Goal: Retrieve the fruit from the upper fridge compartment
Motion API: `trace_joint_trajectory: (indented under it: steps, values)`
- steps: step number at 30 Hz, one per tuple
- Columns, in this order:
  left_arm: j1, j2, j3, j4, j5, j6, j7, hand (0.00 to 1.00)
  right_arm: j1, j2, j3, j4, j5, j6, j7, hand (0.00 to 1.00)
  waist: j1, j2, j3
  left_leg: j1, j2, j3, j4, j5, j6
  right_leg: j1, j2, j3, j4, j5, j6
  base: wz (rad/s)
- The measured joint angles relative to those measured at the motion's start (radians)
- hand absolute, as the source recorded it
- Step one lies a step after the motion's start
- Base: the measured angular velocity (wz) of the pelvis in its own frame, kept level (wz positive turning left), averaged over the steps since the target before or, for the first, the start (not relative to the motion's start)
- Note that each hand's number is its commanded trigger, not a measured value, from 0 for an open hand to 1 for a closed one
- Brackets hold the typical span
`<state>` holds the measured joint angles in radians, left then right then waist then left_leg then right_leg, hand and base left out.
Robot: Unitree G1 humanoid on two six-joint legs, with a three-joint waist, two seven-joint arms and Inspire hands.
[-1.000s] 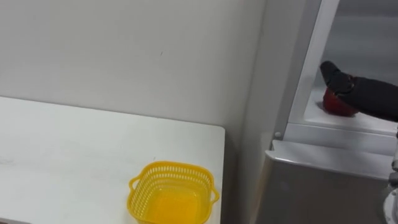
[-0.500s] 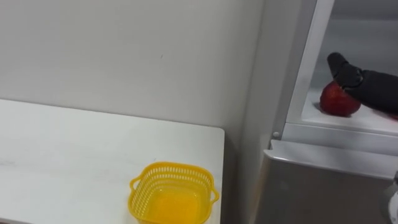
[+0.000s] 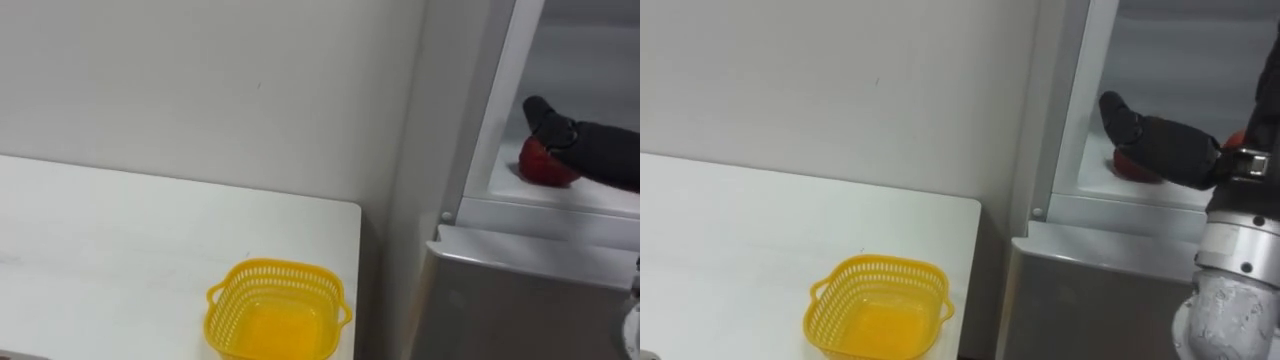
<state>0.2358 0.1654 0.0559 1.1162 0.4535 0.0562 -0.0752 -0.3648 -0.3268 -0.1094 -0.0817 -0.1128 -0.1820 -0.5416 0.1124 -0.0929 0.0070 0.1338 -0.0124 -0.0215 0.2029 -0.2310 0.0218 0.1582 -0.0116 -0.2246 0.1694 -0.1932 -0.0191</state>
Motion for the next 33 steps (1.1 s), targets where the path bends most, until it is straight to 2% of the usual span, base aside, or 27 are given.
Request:
trace_joint_trajectory:
  steps: [3,7,15,18,26,28,30,32,33]
  values:
    - [0.001,0.006,0.002,-0.001,0.005,0.0,-0.006,0.0,-0.005,-0.006,0.0,0.061,-0.001,0.002,0.002,0.0,0.002,-0.002,-0.0007,-0.002,0.0,0.0,0.001,0.0,0.0,-0.001,-0.001,-0.001,0.002,0.0,0.0,0.0]
    - [0.005,0.007,0.012,-0.005,0.021,0.003,-0.026,0.0,-0.01,-0.036,-0.001,0.097,0.009,0.01,0.023,0.0,0.005,-0.001,-0.0006,-0.007,-0.001,-0.01,0.001,0.0,0.0,-0.001,-0.002,-0.012,0.004,0.0,0.0,0.06]
    - [0.01,0.007,0.019,-0.02,0.021,0.004,-0.044,0.0,-0.041,-0.044,-0.001,0.139,0.01,0.012,0.049,0.0,0.004,0.003,-0.0023,-0.014,-0.001,-0.013,0.003,0.0,0.0,-0.002,-0.002,-0.023,0.0,0.0,0.0,0.02]
    - [0.01,0.007,0.019,-0.027,0.021,0.004,-0.044,0.0,-0.05,-0.045,0.0,0.149,0.009,0.032,0.074,0.0,0.004,0.002,-0.0043,-0.019,-0.001,-0.014,0.003,0.0,0.0,-0.007,-0.002,-0.023,0.0,0.0,0.0,0.0]
    - [0.013,0.008,0.019,-0.035,0.021,0.005,-0.041,0.0,-0.055,-0.053,0.002,0.18,0.01,0.044,0.128,0.0,0.004,0.002,-0.008,-0.018,-0.001,-0.014,0.002,0.001,0.0,-0.011,-0.002,-0.022,0.0,0.0,0.0,0.0]
    - [0.015,0.008,0.02,-0.037,0.021,0.006,-0.041,0.0,-0.057,-0.066,0.002,0.201,0.011,0.069,0.162,0.0,0.005,0.002,-0.0082,-0.019,-0.001,-0.012,0.002,0.001,0.0,-0.012,-0.002,-0.022,0.0,0.0,0.0,0.0]
    - [0.02,0.008,0.021,-0.037,0.021,0.006,-0.041,0.0,-0.057,-0.066,0.002,0.201,0.011,0.075,0.182,0.0,0.005,0.002,-0.0081,-0.019,-0.001,-0.012,0.002,0.001,0.0,-0.012,-0.002,-0.022,0.0,0.0,0.0,0.0]
    - [0.019,0.008,0.021,-0.037,0.021,0.007,-0.04,0.0,-0.058,-0.085,0.015,0.211,0.036,0.075,0.194,0.0,0.006,0.0,-0.0073,-0.019,0.0,-0.013,0.002,0.001,0.0,-0.013,-0.003,-0.022,0.0,0.0,0.0,0.0]
    - [0.018,0.009,0.021,-0.037,0.021,0.007,-0.038,0.0,-0.058,-0.108,0.021,0.23,0.05,0.075,0.204,0.0,0.009,-0.003,-0.0063,-0.019,0.0,-0.013,0.002,0.001,0.0,-0.013,-0.004,-0.022,0.0,0.0,0.0,0.0]
